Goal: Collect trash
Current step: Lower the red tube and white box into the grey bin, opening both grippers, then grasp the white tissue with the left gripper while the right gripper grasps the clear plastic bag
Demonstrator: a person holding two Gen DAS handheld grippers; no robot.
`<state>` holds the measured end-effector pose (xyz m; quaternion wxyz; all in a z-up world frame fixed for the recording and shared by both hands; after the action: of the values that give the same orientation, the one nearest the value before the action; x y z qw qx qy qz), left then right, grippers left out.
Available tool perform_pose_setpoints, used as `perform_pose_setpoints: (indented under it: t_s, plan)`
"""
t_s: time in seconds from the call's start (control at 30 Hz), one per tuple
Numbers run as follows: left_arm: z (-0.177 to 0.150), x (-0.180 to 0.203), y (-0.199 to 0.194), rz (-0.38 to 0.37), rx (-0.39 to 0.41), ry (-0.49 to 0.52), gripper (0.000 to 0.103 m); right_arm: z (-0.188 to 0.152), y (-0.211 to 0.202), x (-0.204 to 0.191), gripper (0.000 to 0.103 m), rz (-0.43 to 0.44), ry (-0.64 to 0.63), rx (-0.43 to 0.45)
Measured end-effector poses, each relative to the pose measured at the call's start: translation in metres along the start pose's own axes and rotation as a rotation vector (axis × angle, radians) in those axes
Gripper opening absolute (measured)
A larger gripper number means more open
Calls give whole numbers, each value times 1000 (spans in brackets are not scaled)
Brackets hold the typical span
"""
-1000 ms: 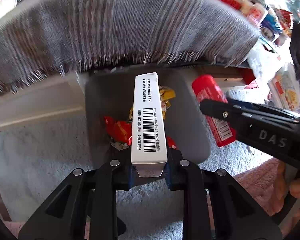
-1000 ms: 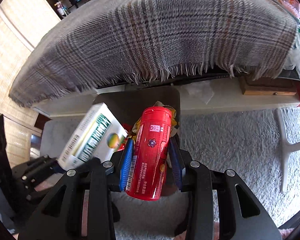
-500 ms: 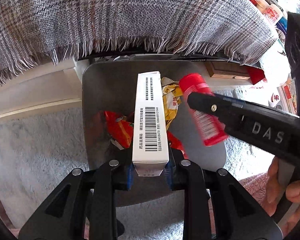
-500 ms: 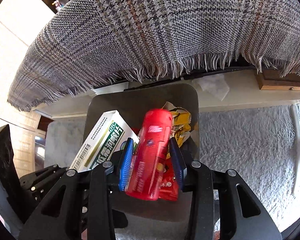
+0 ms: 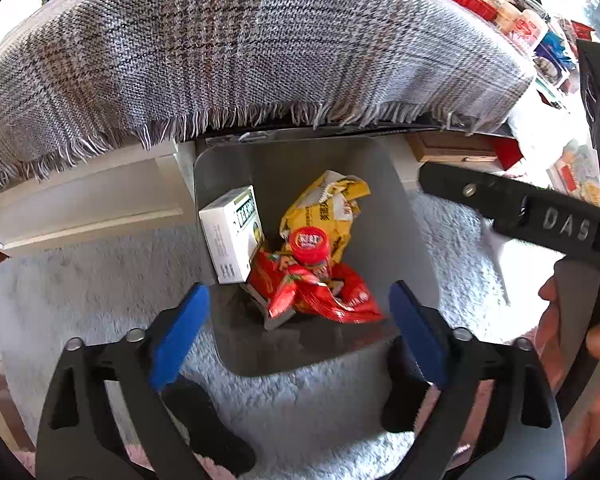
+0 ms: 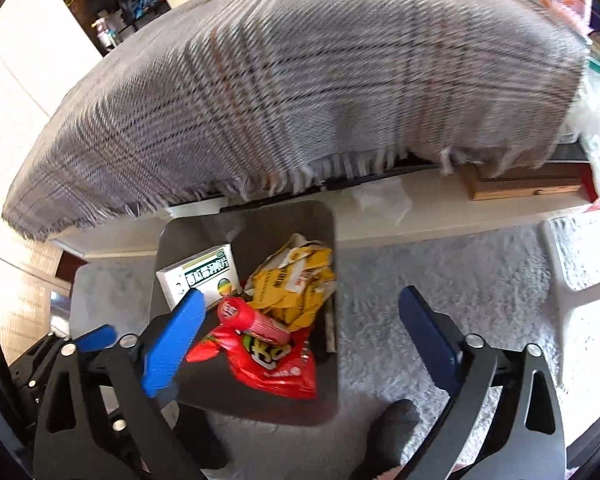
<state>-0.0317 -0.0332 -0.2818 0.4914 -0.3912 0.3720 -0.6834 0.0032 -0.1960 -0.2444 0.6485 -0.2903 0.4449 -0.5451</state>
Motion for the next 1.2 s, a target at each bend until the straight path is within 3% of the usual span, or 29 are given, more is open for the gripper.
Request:
perform_pose_setpoints:
  t_s: [0.23,0.4,0.57,0.87,1.07,1.2]
  plan:
    - [15,11,-45,-5,73,29,92,22,-47,12,100,4,5,68]
    - [52,15,-83,-27,161,17,92,52,-81,19,100,19,34,129]
    - [101,17,-102,-6,226,38,93,91,-100,22,100,-33,16,181]
    - [203,15,-100,28,305,52,94,171,-99,40,100,-48,57,248]
    - [266,6,-74,36,324,20,94,235,-68,55,100,-91,69,251]
    - [298,2,-50,50,316,18,94,260,-45,67,100,-103,97,237]
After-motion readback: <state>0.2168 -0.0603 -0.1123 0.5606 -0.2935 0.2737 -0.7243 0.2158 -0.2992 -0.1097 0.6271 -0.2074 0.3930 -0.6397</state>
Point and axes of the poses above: each gripper's, at about its wrist camera, not at the fingertips, and y roughly the way its jaws point, x to its right, z to its top, the point moved 2 cm from there along y, roughly the way its jaws point, and after that the axes turned 3 degrees about x, right-handed, at the moved point
